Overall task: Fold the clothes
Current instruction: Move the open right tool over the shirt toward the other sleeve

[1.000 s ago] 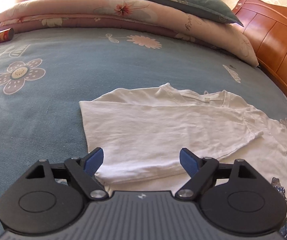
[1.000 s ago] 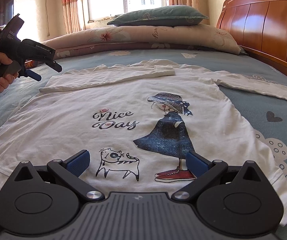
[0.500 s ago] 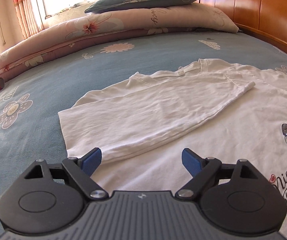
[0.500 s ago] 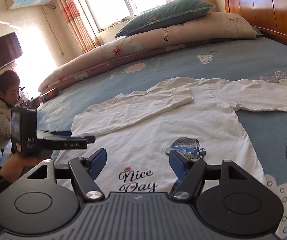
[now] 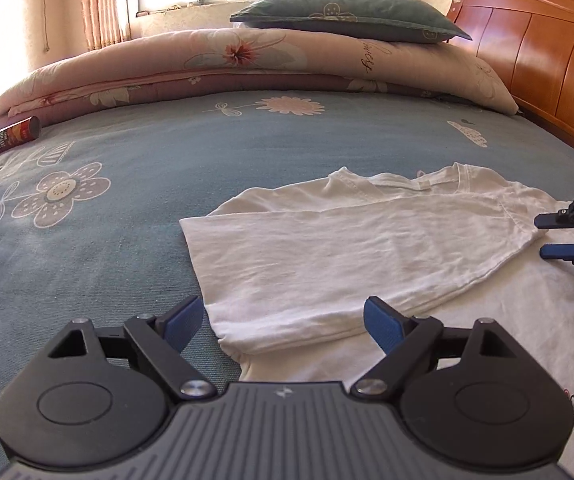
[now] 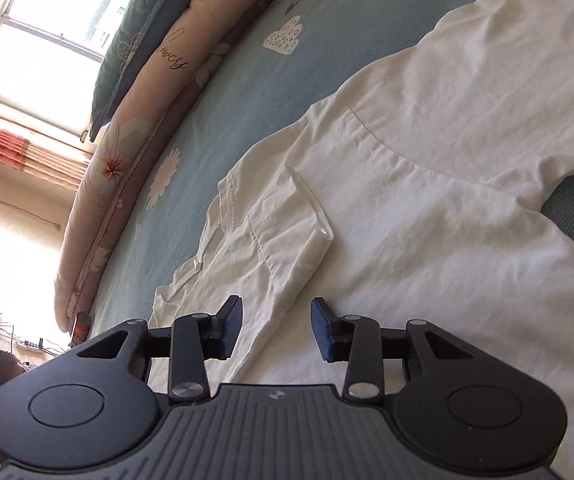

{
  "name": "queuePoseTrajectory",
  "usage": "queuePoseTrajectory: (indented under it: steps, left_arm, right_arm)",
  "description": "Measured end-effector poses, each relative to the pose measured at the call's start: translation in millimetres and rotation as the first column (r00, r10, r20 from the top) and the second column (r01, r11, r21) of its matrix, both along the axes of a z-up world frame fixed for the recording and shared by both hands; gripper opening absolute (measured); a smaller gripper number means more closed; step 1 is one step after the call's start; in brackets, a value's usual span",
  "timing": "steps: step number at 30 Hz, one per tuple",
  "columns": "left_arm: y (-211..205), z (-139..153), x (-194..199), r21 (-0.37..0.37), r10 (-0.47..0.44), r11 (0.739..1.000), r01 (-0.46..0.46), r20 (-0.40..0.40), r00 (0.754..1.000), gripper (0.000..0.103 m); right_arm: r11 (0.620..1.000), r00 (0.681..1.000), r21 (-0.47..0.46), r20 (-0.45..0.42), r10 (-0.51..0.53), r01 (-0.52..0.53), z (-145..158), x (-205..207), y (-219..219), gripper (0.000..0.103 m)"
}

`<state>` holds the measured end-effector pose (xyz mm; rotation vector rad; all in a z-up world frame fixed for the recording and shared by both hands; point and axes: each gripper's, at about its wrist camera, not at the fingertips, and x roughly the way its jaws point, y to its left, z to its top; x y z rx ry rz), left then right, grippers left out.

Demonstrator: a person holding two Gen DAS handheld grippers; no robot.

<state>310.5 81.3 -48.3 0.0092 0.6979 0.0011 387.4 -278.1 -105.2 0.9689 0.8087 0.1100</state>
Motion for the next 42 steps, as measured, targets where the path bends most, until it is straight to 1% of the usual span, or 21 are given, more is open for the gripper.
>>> queuePoseTrajectory:
  steps: [5, 8, 9, 10, 11, 12, 15, 22, 24, 26, 27, 28, 31, 32, 34, 37, 40, 42]
  left_arm:
    - [11.0, 1.1, 1.5, -0.018, 0.032, 0.999, -0.032, 0.002, 0.999, 0.088]
    - [13.5, 1.3, 2.0, -0.021, 0.037, 0.999, -0.037, 0.002, 0.999, 0.088]
    - [14.4, 1.4, 2.1, -0.022, 0.039, 0.999, -0.039, 0.002, 0.999, 0.088]
    - [15.2, 1.5, 2.3, -0.023, 0.041, 0.999, -0.041, 0.002, 0.999, 0.088]
    - [16.1, 1.5, 2.4, -0.024, 0.043, 0.999, -0.043, 0.002, 0.999, 0.088]
    - [16.9, 1.6, 2.6, -0.025, 0.045, 0.999, -0.045, 0.002, 0.999, 0.088]
    - [19.4, 1.8, 3.5, -0.03, 0.049, 0.998, -0.049, 0.004, 0.999, 0.088]
    - [23.5, 3.9, 3.4, -0.047, 0.049, 0.998, -0.049, 0.008, 0.999, 0.088]
    - [24.8, 5.8, 2.4, -0.057, 0.044, 0.997, -0.043, 0.015, 0.999, 0.088]
    - [26.0, 6.9, 2.2, -0.067, 0.039, 0.997, -0.038, 0.017, 0.999, 0.088]
    - [26.7, 6.5, 2.6, -0.067, 0.041, 0.997, -0.04, 0.014, 0.999, 0.088]
    - [27.4, 5.9, 3.0, -0.066, 0.044, 0.997, -0.043, 0.01, 0.999, 0.088]
    - [31.3, 5.7, 3.9, -0.056, 0.058, 0.997, -0.058, 0.004, 0.998, 0.088]
    - [33.1, 6.0, 4.0, -0.057, 0.063, 0.996, -0.063, 0.003, 0.998, 0.088]
    - [40.8, 7.2, 3.7, -0.063, 0.078, 0.995, -0.078, 0.006, 0.997, 0.088]
    - [55.5, 9.4, 3.0, -0.074, 0.115, 0.991, -0.115, 0.004, 0.993, 0.088]
    - [70.7, 9.9, 2.8, -0.09, 0.156, 0.984, -0.156, -0.01, 0.988, 0.088]
    - [78.0, 10.0, 2.6, -0.096, 0.177, 0.979, -0.178, -0.015, 0.984, 0.088]
  right_arm:
    - [0.998, 0.999, 0.032, 0.022, -0.046, 0.045, -7.1, 9.1, 0.6, 0.043]
    - [0.999, 0.998, 0.007, 0.039, -0.047, 0.047, -6.9, 13.0, 3.1, 0.04]
    - [0.999, 0.998, -0.015, 0.038, -0.045, 0.046, -6.4, 13.3, 4.1, 0.032]
    - [0.998, 0.998, -0.036, 0.033, -0.044, 0.045, -5.8, 12.9, 4.8, 0.018]
    - [0.998, 0.999, -0.055, 0.028, -0.042, 0.044, -5.4, 12.1, 4.4, 0.013]
    - [0.997, 0.999, -0.065, 0.025, -0.042, 0.043, -5.2, 11.1, 3.9, 0.013]
    - [0.997, 0.999, -0.054, 0.025, -0.047, 0.048, -2.5, 5.0, 1.7, 0.012]
    - [0.996, 0.997, -0.081, 0.063, -0.034, 0.039, 21.7, -15.5, 4.4, 0.011]
    - [0.993, 0.997, -0.111, 0.073, -0.032, 0.04, 29.0, -21.5, 4.0, 0.011]
    - [0.988, 0.998, -0.154, 0.06, -0.017, 0.026, 30.2, -21.1, 3.1, 0.015]
    - [0.985, 0.999, -0.17, 0.034, -0.008, 0.014, 27.9, -18.6, 2.4, 0.027]
    - [0.985, 1.0, -0.174, 0.0, -0.007, 0.006, 23.5, -16.7, 1.3, 0.036]
    - [0.981, 0.999, -0.187, -0.017, -0.051, 0.046, 16.6, -26.8, -1.7, 0.036]
    - [0.976, 0.997, -0.206, -0.008, -0.073, 0.07, 19.1, -32.3, -0.7, 0.036]
    - [0.962, 0.994, -0.251, 0.017, -0.104, 0.105, 25.1, -42.1, 2.8, 0.04]
    - [0.926, 0.995, -0.37, 0.09, -0.042, 0.073, 41.8, -46.7, 20.2, 0.046]
    - [0.884, 0.988, -0.468, 0.132, 0.074, -0.004, 55.8, -35.3, 45.4, 0.054]
    - [0.854, 0.975, -0.514, 0.142, 0.173, -0.076, 60.6, -24.7, 67.1, 0.054]
